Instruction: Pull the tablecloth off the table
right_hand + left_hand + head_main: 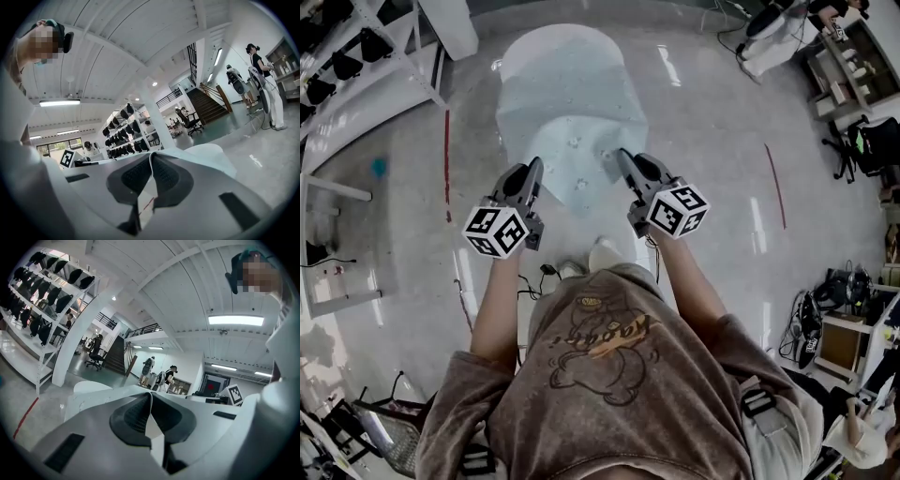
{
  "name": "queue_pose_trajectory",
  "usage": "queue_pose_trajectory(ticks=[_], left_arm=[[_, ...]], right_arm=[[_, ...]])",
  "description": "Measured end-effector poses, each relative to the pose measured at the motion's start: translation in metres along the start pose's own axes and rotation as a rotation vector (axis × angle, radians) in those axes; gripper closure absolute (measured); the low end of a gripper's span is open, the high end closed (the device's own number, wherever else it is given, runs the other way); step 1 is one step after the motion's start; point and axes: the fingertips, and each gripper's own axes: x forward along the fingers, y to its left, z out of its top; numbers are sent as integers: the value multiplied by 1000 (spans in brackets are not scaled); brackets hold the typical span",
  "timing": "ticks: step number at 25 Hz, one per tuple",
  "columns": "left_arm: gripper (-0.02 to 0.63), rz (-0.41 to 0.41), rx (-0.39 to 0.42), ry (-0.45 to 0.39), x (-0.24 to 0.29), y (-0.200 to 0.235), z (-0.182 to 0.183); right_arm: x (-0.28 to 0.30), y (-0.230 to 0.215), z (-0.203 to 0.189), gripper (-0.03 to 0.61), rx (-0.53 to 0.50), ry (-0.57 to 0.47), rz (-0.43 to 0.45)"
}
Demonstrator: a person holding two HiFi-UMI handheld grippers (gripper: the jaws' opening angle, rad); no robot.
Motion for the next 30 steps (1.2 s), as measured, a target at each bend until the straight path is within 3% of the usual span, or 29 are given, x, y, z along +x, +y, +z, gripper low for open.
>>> queue_pose_trajectory(ticks=[10,21,30], left_arm=[[594,-69,36,8,-3,-54,7],[594,-239,47,32,32,-136,-12],[594,-332,43,35,43,-171,-14]], right_arm=[[-49,7,24,569,-9,-66,-1],[-135,-22,40,569,-3,-134,-127],[-181,-24,45,569,-12,-182,-204]])
